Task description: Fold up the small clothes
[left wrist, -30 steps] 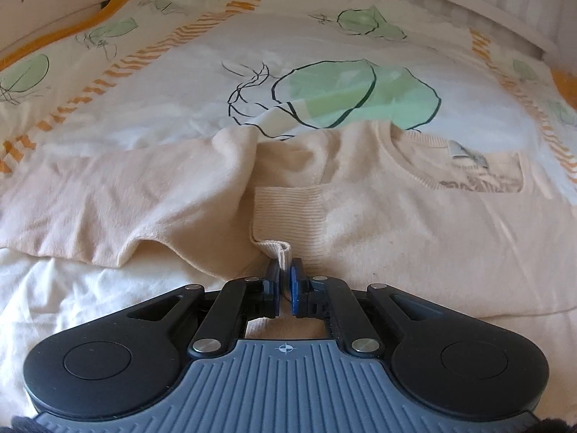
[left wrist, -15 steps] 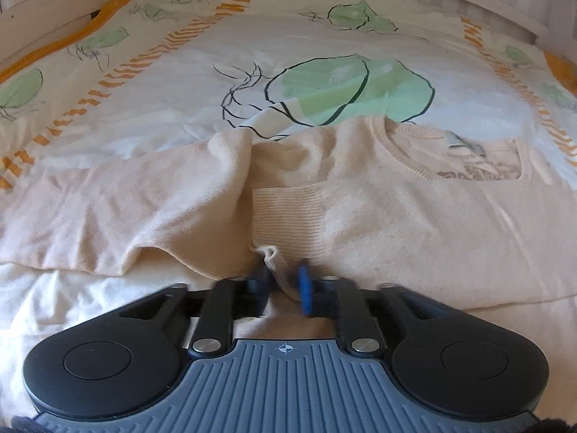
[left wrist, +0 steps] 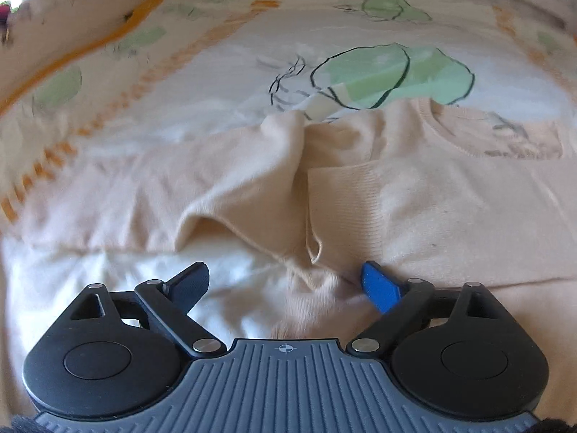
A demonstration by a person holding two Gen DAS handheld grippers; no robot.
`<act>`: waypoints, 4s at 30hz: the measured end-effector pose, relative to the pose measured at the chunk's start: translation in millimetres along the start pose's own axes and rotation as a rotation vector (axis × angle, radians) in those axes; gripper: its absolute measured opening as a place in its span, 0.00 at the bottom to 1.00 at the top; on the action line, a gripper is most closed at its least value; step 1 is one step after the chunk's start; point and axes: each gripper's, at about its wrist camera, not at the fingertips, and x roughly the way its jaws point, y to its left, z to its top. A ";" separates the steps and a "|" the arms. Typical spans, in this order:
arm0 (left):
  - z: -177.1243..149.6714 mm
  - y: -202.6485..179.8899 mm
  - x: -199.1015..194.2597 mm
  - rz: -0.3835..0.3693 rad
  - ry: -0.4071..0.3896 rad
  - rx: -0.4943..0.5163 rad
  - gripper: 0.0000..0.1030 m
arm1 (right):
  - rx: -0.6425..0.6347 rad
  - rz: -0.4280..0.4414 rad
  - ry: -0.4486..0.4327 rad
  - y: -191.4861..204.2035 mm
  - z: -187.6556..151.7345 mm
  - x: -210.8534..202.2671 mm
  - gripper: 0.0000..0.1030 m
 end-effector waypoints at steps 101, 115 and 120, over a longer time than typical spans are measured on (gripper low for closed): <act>100.8 -40.6 -111.9 -0.355 -0.275 -0.033 0.12 | -0.032 0.230 -0.175 39.0 9.5 -67.7 0.99; 54.3 -84.1 -100.1 -0.419 -0.146 0.080 0.23 | 0.003 0.223 -0.176 22.5 16.2 -67.1 0.99; 37.0 -27.2 -109.2 -0.327 -0.157 0.072 0.33 | -0.019 0.248 -0.154 30.4 10.4 -61.0 0.99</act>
